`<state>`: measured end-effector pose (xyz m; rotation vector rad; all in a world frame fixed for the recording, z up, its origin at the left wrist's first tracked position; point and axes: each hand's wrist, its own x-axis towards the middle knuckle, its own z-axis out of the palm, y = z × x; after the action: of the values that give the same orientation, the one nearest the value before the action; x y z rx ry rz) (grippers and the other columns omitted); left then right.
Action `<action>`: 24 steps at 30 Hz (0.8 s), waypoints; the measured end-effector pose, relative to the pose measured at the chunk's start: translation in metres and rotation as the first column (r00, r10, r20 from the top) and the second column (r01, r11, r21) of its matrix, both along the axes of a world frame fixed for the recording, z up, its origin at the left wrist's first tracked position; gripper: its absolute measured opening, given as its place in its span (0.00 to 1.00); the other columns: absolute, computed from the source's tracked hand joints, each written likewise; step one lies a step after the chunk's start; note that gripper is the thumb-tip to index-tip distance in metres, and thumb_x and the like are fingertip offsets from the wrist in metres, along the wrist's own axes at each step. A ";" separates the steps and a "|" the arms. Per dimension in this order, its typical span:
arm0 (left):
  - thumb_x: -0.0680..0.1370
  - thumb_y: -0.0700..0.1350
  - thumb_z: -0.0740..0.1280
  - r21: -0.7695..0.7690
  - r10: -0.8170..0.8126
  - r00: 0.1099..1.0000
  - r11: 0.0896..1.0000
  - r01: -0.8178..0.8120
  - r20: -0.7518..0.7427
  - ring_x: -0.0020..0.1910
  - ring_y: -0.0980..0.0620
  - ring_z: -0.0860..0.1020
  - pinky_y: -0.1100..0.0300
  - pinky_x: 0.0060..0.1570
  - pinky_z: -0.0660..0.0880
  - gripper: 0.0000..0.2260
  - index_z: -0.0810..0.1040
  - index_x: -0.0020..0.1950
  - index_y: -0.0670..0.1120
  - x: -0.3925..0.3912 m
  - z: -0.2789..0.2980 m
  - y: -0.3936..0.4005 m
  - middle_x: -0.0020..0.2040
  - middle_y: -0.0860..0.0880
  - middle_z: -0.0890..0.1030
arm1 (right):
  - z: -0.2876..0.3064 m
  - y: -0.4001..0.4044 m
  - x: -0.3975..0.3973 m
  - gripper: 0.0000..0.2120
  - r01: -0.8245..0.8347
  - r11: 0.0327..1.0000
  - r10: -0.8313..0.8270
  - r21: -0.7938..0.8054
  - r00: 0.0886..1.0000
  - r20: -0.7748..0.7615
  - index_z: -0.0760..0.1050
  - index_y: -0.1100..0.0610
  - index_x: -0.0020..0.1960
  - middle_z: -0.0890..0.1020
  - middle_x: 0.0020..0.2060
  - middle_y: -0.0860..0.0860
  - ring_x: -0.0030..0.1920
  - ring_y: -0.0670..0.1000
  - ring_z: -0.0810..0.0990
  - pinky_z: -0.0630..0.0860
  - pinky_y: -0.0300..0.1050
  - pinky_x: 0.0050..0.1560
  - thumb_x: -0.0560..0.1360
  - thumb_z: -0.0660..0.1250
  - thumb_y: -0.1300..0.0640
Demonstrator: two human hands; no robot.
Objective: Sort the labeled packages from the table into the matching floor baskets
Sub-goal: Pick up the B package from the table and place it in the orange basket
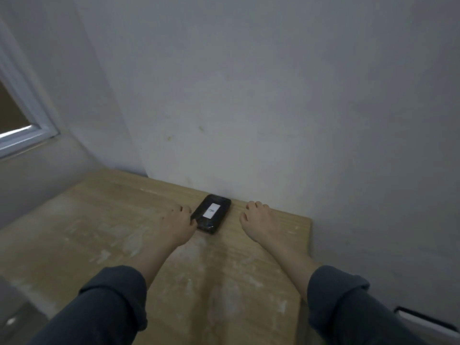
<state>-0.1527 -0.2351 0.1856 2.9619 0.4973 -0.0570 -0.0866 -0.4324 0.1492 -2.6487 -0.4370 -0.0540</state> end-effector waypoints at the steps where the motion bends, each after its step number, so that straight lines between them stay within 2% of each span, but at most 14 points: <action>1: 0.79 0.50 0.57 0.005 -0.023 0.999 1.000 0.023 -0.026 0.63 0.41 0.71 0.47 0.60 0.71 0.18 0.69 0.65 0.43 0.007 -0.006 0.015 0.65 0.42 0.71 | -0.008 0.013 0.004 0.16 0.036 0.999 -0.036 -0.003 0.999 -0.040 0.72 0.60 0.57 0.76 0.58 0.59 0.59 0.59 0.73 0.70 0.52 0.57 0.77 0.54 0.52; 4: 0.79 0.51 0.57 0.000 -0.071 0.995 0.997 0.072 -0.074 0.63 0.42 0.71 0.46 0.61 0.71 0.19 0.68 0.66 0.43 0.029 -0.022 0.055 0.66 0.42 0.71 | -0.032 0.044 0.014 0.16 0.123 0.992 -0.124 -0.012 0.984 -0.125 0.72 0.59 0.57 0.76 0.58 0.58 0.60 0.59 0.73 0.70 0.53 0.58 0.77 0.54 0.51; 9: 0.79 0.52 0.57 -0.049 -0.130 0.980 0.991 0.124 -0.147 0.63 0.42 0.71 0.45 0.62 0.71 0.20 0.68 0.67 0.43 0.063 -0.052 0.100 0.67 0.43 0.70 | -0.068 0.075 0.027 0.18 0.206 0.973 -0.221 -0.107 0.963 -0.153 0.71 0.59 0.60 0.77 0.58 0.57 0.59 0.58 0.73 0.70 0.52 0.56 0.77 0.53 0.50; 19: 0.79 0.48 0.58 -0.146 -0.189 0.964 0.976 0.163 -0.185 0.61 0.42 0.73 0.49 0.59 0.72 0.18 0.69 0.66 0.42 0.135 -0.107 0.129 0.66 0.42 0.71 | -0.126 0.120 0.067 0.15 0.286 0.955 -0.295 -0.074 0.930 -0.218 0.73 0.59 0.54 0.78 0.52 0.55 0.55 0.56 0.74 0.70 0.51 0.53 0.77 0.53 0.51; 22: 0.79 0.45 0.59 -0.179 -0.215 0.961 0.967 0.184 -0.173 0.61 0.41 0.73 0.49 0.60 0.72 0.18 0.69 0.67 0.40 0.158 -0.118 0.135 0.66 0.40 0.70 | -0.135 0.132 0.077 0.17 0.309 0.950 -0.311 -0.053 0.911 -0.270 0.72 0.59 0.56 0.77 0.54 0.55 0.57 0.56 0.72 0.71 0.52 0.55 0.79 0.52 0.49; 24: 0.79 0.45 0.58 -0.205 -0.224 0.961 0.960 0.190 -0.161 0.61 0.40 0.73 0.50 0.60 0.71 0.18 0.69 0.66 0.39 0.175 -0.125 0.138 0.66 0.40 0.70 | -0.143 0.142 0.077 0.18 0.383 0.923 -0.378 -0.042 0.881 -0.284 0.72 0.58 0.56 0.77 0.54 0.55 0.56 0.56 0.73 0.71 0.52 0.55 0.79 0.52 0.46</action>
<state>0.0226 -0.0973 0.0604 2.8223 0.1848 -0.3794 -0.0097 -0.2901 0.0061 -2.6301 0.1845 0.2029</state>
